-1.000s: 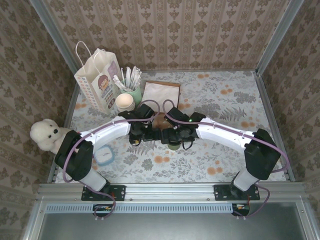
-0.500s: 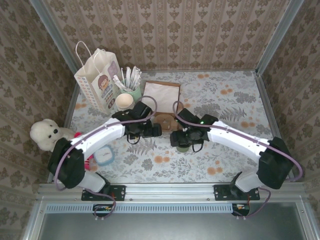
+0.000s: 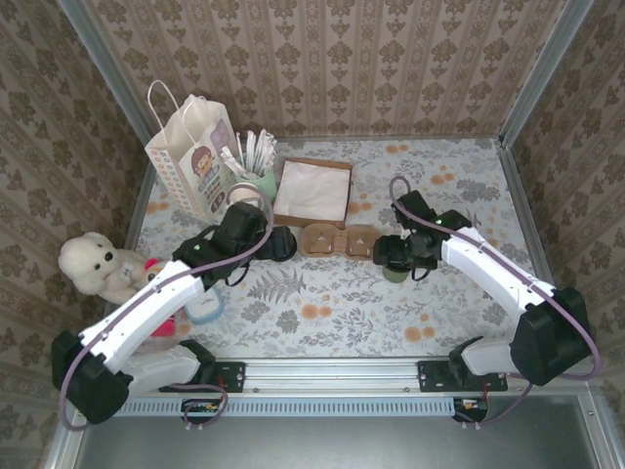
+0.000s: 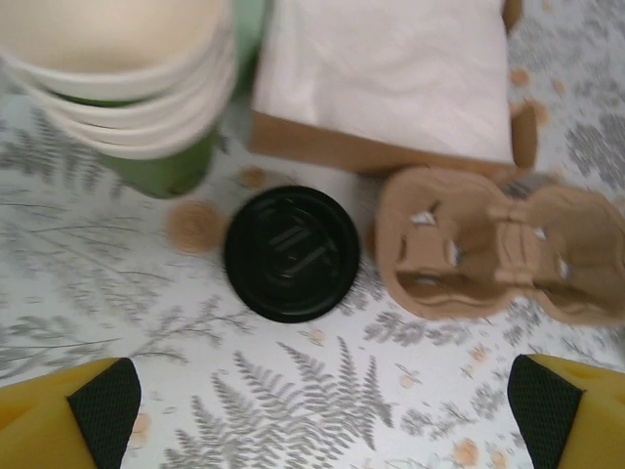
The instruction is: Pack the takeout coffee
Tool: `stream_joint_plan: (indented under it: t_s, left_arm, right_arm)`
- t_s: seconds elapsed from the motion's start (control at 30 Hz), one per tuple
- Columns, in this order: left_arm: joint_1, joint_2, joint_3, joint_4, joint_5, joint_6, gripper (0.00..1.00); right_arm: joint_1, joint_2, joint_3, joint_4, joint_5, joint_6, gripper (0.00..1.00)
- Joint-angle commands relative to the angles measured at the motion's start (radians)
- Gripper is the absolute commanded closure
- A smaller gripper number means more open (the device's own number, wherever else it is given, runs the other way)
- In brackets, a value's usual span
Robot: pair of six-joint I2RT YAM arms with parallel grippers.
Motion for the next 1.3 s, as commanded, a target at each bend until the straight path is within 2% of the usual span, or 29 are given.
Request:
stream_joint_plan:
  t_s: [0.0, 0.17, 0.33, 0.47, 0.6, 0.7, 0.77, 1.27]
  left_arm:
    - [0.052, -0.074, -0.022, -0.085, -0.17, -0.105, 0.0]
    - [0.163, -0.139, -0.029, -0.109, -0.133, -0.213, 0.0]
    - [0.195, -0.173, -0.077, -0.068, -0.111, -0.26, 0.0]
    - [0.208, -0.183, -0.101, -0.065, -0.092, -0.29, 0.0]
    - [0.219, -0.182, -0.116, -0.067, -0.08, -0.291, 0.0]
    - [0.224, -0.173, -0.119, -0.051, -0.063, -0.278, 0.0]
    - [0.265, -0.162, -0.11, -0.051, -0.037, -0.268, 0.0]
    - [0.327, -0.13, -0.102, -0.057, 0.037, -0.237, 0.0]
  right_arm:
    - [-0.022, 0.055, 0.084, -0.001, 0.048, -0.075, 0.09]
    - [-0.049, 0.204, 0.228, 0.046, 0.018, -0.113, 0.09]
    - [-0.049, 0.384, 0.436, 0.053, -0.015, -0.135, 0.09]
    - [-0.056, 0.498, 0.578, 0.005, 0.04, -0.117, 0.08]
    - [-0.066, 0.552, 0.651, 0.008, 0.048, -0.117, 0.08]
    - [-0.067, 0.601, 0.698, 0.024, 0.001, -0.121, 0.08]
    - [-0.067, 0.642, 0.738, 0.021, -0.012, -0.116, 0.08]
    - [-0.073, 0.824, 0.964, -0.039, -0.002, -0.094, 0.07]
